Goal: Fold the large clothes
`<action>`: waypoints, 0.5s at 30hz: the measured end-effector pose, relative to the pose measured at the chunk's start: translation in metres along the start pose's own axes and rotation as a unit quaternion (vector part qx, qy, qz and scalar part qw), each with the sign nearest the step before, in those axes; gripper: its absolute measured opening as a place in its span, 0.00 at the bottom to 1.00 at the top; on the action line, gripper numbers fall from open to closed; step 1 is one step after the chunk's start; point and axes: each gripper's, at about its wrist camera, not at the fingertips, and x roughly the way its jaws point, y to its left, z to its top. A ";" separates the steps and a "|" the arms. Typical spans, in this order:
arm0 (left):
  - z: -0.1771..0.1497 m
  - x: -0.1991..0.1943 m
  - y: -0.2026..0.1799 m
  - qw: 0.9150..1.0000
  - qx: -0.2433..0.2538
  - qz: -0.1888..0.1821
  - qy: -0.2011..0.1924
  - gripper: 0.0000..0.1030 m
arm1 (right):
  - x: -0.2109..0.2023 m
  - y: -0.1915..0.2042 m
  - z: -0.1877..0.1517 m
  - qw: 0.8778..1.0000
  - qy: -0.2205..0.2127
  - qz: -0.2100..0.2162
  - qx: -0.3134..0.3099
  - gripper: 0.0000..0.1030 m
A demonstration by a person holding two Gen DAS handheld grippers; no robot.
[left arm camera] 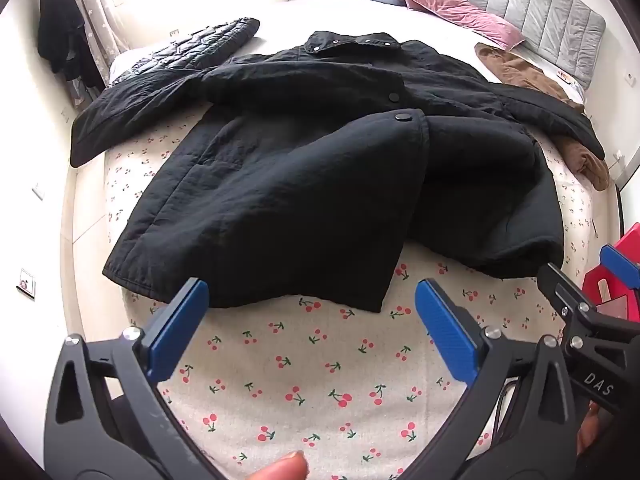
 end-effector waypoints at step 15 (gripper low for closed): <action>0.000 -0.001 -0.001 1.000 0.002 0.001 -0.002 1.00 | 0.002 -0.001 -0.001 1.000 -0.001 0.001 0.001 1.00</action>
